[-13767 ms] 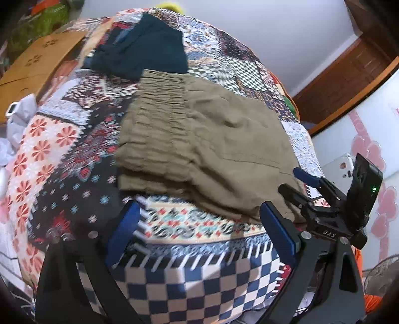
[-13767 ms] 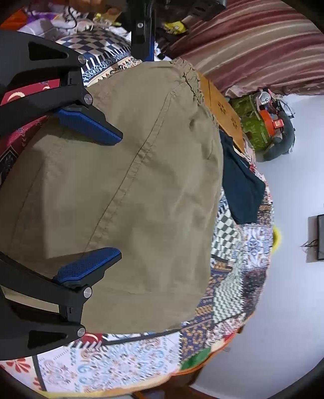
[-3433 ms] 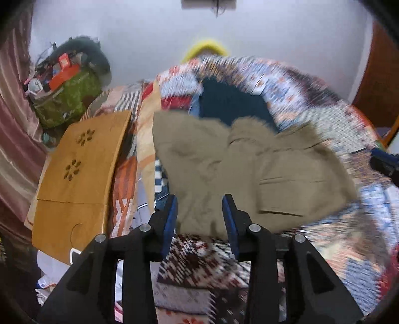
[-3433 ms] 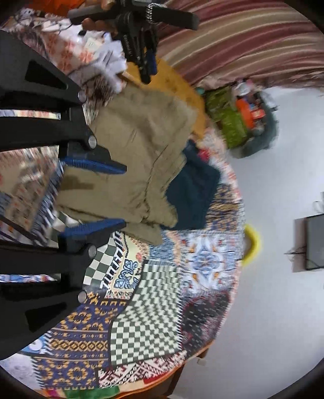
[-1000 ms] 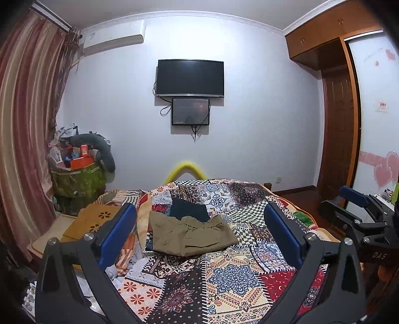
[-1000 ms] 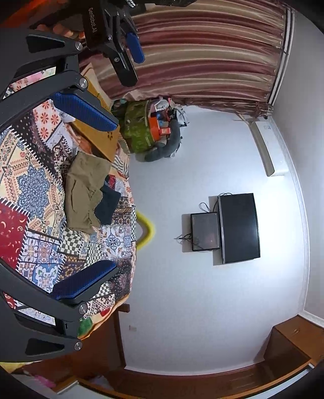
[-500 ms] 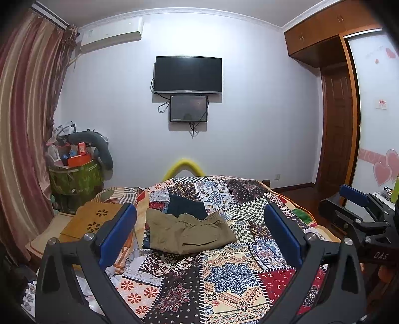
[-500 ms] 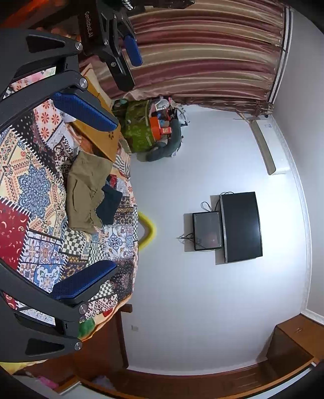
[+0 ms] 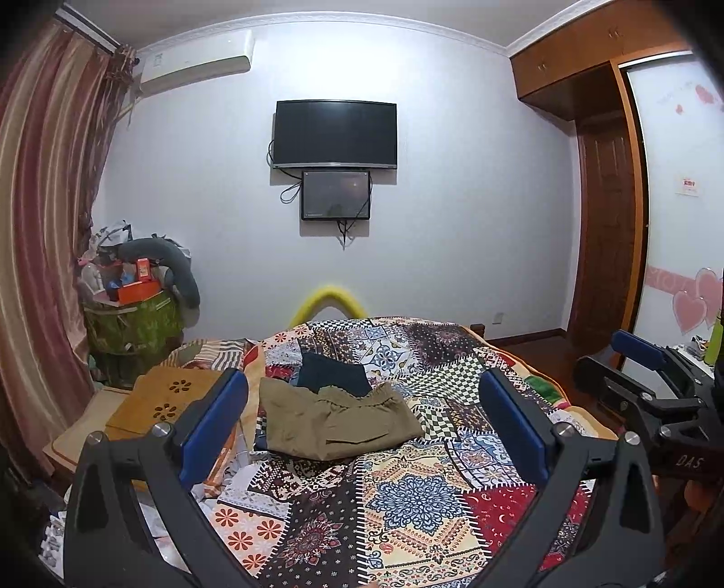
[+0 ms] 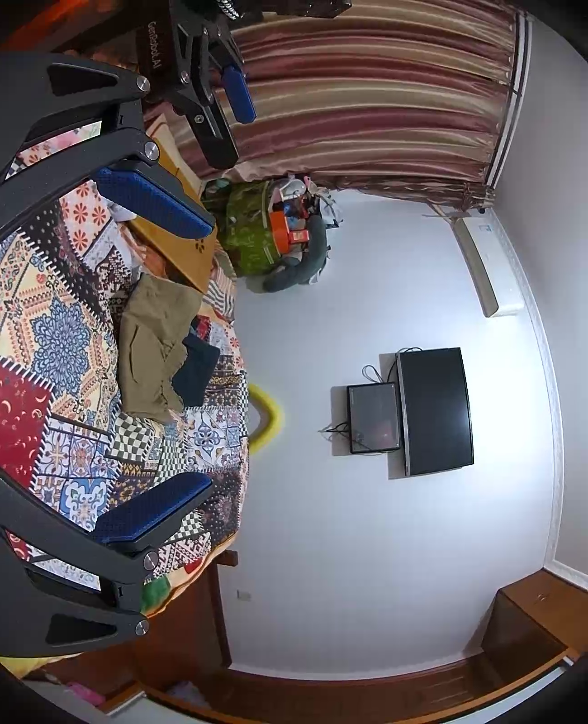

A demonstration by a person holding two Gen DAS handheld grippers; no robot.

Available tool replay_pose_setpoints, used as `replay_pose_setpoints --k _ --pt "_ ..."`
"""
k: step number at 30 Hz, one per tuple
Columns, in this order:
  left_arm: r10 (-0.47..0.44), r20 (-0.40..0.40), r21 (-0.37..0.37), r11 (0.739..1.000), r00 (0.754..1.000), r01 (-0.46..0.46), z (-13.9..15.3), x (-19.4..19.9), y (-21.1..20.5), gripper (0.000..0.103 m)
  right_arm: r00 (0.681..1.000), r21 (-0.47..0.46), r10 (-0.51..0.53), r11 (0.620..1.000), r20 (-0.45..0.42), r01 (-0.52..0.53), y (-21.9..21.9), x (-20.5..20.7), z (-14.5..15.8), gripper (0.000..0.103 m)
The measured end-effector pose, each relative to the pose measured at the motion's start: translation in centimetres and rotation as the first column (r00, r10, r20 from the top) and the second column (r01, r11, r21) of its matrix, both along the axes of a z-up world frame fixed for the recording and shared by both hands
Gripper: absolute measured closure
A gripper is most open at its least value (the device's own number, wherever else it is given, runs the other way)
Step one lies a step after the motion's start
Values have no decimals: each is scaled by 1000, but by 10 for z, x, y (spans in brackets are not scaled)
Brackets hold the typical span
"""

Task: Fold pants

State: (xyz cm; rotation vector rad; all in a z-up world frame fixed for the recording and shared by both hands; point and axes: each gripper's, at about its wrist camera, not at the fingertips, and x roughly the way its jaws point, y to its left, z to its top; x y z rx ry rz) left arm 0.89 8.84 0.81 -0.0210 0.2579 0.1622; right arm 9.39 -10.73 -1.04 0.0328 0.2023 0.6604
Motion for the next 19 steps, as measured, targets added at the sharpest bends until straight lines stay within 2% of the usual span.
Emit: replay_pose_setpoints --k 9,19 --pt "-14 -10 -19 1000 1000 14 -1 2 0 0 1000 5 -5 1000 5 5 0 0 2 0" --pt "-20 -10 -1 1000 1000 20 -5 2 -4 0 1000 2 -6 1000 -4 6 1 2 -3 0"
